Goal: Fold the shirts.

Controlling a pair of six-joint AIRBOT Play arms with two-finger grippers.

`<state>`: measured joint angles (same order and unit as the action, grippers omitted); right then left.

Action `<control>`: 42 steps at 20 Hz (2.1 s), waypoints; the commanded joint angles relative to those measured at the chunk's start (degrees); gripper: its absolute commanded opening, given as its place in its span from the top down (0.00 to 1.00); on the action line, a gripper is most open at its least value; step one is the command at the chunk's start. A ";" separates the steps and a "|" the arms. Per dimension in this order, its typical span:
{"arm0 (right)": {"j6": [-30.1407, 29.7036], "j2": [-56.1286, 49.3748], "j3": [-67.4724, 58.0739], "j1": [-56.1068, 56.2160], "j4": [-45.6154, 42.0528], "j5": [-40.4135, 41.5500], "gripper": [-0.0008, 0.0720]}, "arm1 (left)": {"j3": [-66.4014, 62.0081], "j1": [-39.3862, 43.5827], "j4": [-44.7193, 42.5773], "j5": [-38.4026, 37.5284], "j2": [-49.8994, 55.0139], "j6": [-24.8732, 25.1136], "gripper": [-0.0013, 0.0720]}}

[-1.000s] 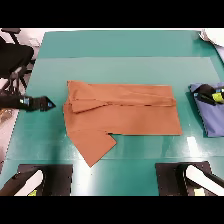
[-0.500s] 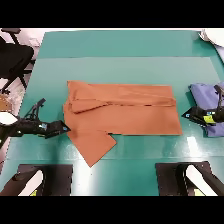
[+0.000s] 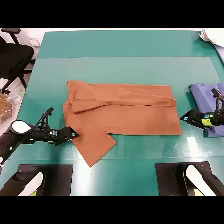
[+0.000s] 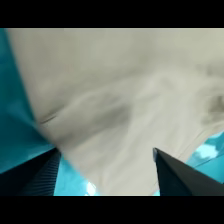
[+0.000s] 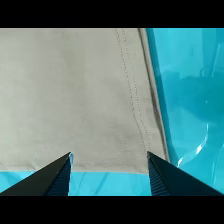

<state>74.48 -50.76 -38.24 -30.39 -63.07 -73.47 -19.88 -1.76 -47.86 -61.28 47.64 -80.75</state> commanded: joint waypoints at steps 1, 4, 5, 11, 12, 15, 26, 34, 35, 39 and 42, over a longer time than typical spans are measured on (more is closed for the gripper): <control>0.00 0.04 0.07 -0.04 0.09 0.02 0.26 | 0.42 4.92 4.13 5.95 0.04 -1.88 0.03; 0.00 0.04 0.07 -0.04 0.09 0.00 0.26 | 0.42 8.22 4.11 8.35 0.04 -3.28 0.07; 0.00 0.04 0.07 -0.04 0.07 -0.02 0.26 | 0.42 8.20 4.13 8.55 0.04 -3.26 0.23; 0.00 0.02 0.07 -0.04 -0.13 0.13 0.26 | -0.09 8.20 4.44 3.93 0.04 -0.94 0.95; 0.00 -0.02 0.07 -0.04 -0.17 0.00 0.26 | -0.26 8.20 4.52 3.30 0.04 -0.70 0.95; 0.07 -1.97 0.07 -0.11 -2.60 -1.18 0.26 | -1.46 8.20 4.57 1.31 0.04 0.26 0.95; -0.90 -14.88 0.13 -6.82 -4.04 -6.25 0.29 | -5.60 8.20 4.33 0.35 0.04 1.75 0.95; -0.92 -16.65 0.24 -5.99 -3.96 -3.87 0.40 | -5.60 8.20 4.33 0.61 0.04 1.75 0.95; -0.92 -16.65 0.24 -5.99 -3.76 -2.97 0.40 | -5.60 8.20 4.33 0.66 0.04 1.73 0.95; -1.95 -16.65 0.26 -5.99 1.05 -1.09 0.40 | -5.60 8.20 4.33 0.61 0.04 1.75 0.95; -1.92 -16.65 0.26 -5.99 2.03 -0.76 0.47 | -5.60 8.20 4.37 0.61 0.04 1.75 0.95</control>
<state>72.75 -67.40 -38.00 -36.38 -62.83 -74.63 -25.41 6.39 -43.51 -60.71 47.72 -79.02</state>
